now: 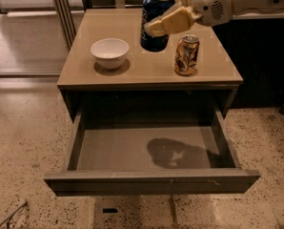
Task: Place pepsi can into top drawer
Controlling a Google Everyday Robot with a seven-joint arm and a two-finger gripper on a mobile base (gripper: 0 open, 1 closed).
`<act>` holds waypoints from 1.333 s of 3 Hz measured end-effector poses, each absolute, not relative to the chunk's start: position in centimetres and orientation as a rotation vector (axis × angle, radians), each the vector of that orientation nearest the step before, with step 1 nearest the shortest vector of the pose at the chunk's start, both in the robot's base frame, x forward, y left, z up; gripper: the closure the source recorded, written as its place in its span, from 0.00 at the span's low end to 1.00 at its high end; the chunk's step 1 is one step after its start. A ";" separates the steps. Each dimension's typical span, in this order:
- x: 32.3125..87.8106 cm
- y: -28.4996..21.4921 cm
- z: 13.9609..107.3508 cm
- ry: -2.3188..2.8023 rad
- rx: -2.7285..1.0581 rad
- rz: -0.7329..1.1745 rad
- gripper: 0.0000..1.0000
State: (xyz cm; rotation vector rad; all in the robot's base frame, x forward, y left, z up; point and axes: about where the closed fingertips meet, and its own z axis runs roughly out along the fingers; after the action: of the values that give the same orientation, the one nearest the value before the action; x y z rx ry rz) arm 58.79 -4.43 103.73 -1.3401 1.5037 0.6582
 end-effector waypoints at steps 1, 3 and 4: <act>57.6 -4.4 99.0 1.468 -1.443 0.732 1.00; 54.1 -4.5 87.7 1.486 -1.564 0.842 1.00; 54.1 -4.5 87.7 1.486 -1.564 0.842 1.00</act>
Offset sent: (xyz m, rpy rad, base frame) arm -0.0430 -0.0060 -0.1619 -0.0906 0.0828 0.2714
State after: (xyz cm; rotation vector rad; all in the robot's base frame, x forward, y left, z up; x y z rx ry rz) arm 54.15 -4.53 87.66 -1.5637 1.4859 0.8417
